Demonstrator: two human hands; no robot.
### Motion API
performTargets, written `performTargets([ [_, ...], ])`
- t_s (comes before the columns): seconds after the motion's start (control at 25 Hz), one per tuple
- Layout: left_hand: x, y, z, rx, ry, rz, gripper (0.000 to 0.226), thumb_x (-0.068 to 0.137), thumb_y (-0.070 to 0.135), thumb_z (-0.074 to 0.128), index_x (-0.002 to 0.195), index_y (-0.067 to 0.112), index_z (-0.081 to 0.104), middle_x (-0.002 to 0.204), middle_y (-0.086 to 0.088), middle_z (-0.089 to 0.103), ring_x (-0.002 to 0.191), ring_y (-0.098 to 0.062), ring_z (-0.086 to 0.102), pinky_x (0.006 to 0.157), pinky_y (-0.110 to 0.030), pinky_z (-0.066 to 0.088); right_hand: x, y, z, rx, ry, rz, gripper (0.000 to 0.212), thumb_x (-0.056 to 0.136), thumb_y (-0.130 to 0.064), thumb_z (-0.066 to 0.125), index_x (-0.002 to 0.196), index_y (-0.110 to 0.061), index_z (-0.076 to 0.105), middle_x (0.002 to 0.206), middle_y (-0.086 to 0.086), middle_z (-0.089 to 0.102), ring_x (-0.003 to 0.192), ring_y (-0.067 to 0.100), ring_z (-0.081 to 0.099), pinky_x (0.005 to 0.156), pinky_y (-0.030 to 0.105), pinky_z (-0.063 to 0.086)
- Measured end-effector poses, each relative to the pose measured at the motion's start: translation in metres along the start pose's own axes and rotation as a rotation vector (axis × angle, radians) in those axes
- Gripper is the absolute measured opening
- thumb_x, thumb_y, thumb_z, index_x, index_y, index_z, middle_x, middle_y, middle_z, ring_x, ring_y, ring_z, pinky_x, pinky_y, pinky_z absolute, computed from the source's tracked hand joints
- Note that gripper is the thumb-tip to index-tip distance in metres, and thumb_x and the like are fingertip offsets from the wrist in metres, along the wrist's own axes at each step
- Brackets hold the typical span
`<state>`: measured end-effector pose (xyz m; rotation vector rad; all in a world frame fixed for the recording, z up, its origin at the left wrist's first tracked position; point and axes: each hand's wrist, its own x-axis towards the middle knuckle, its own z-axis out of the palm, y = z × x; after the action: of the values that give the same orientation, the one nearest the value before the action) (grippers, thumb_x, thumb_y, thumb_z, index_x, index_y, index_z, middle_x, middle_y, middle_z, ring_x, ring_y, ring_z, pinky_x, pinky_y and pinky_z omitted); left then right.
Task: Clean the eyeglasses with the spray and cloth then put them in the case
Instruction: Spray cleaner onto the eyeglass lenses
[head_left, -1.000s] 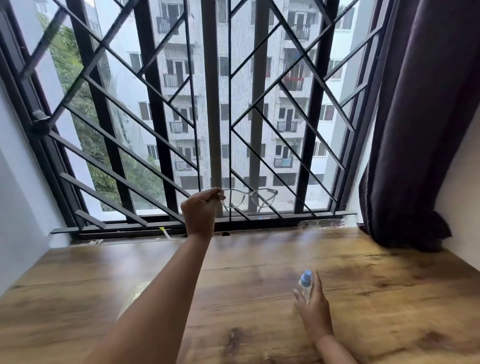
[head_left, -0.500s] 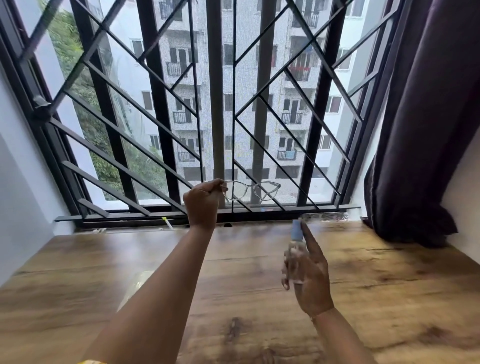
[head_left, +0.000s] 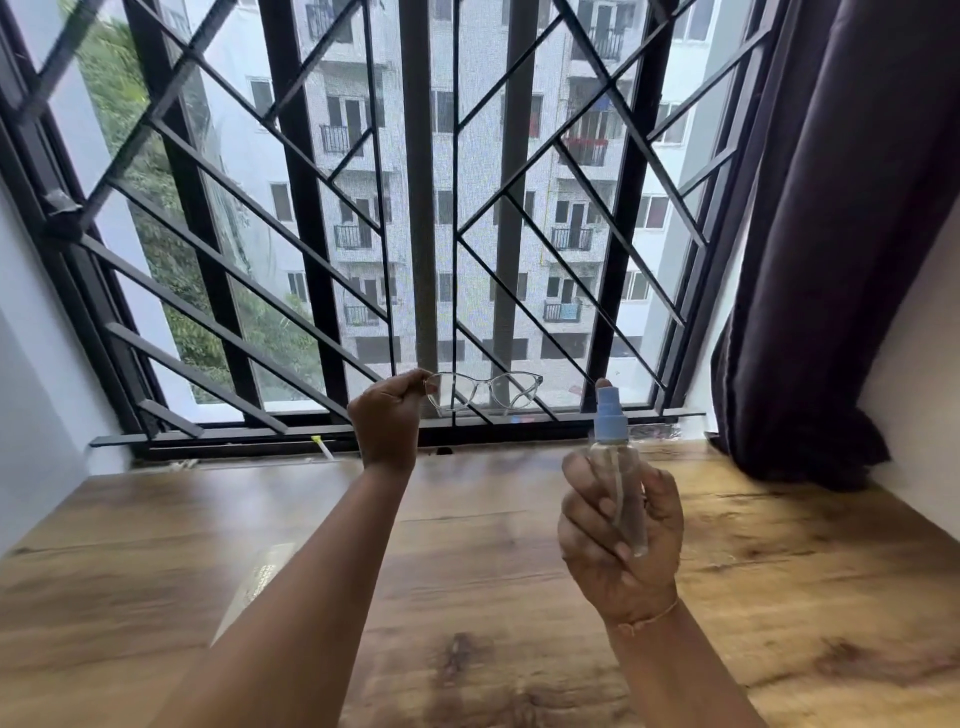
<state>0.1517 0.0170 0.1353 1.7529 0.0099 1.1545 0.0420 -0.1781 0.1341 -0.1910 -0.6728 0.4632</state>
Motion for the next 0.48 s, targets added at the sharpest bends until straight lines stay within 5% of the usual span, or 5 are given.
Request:
performTargets([
  [0.2,-0.004,-0.002,-0.002,-0.014,-0.008,0.009,0.01,0.072,0.002,0.07,0.079,0.006,0.075,0.07,-0.009,0.073,0.068,0.003,0.062,0.063,-0.001,0.042,-0.003,-0.003,0.005,0.012,0.016,0.038,0.022,0.091,-0.022,0.038,0.085,-0.004,0.047,0.072,0.009,0.037,0.048,0.014,0.038,0.029,0.017,0.019],
  [0.32,-0.004,-0.003,-0.003,-0.007,-0.012,0.001,0.01,0.073,0.004,0.069,0.08,0.005,0.075,0.071,-0.01,0.073,0.07,-0.009,0.066,0.063,-0.003,0.043,-0.002,-0.006,0.014,-0.136,0.081,0.024,0.035,0.087,-0.021,0.047,0.115,0.001,0.047,0.088,0.015,0.057,0.049,0.014,0.038,0.03,0.016,0.022],
  [0.4,-0.004,-0.003,-0.002,-0.012,-0.013,0.007,0.01,0.074,0.005,0.068,0.08,0.006,0.075,0.07,-0.008,0.073,0.07,-0.009,0.066,0.063,-0.002,0.043,0.0,-0.009,0.019,-0.524,0.201,-0.158,0.068,0.077,-0.017,0.067,0.137,-0.017,0.035,0.08,0.008,0.058,0.043,0.013,0.044,0.033,0.016,0.036],
  [0.48,-0.005,-0.003,-0.001,-0.023,-0.009,-0.011,0.01,0.074,0.006,0.068,0.08,0.009,0.075,0.07,-0.006,0.073,0.068,-0.007,0.066,0.063,-0.005,0.044,0.008,-0.003,0.022,-1.202,0.325,-0.423,0.087,0.07,-0.008,0.072,0.14,-0.039,0.03,0.067,-0.001,0.054,0.039,0.016,0.047,0.032,0.028,0.046],
])
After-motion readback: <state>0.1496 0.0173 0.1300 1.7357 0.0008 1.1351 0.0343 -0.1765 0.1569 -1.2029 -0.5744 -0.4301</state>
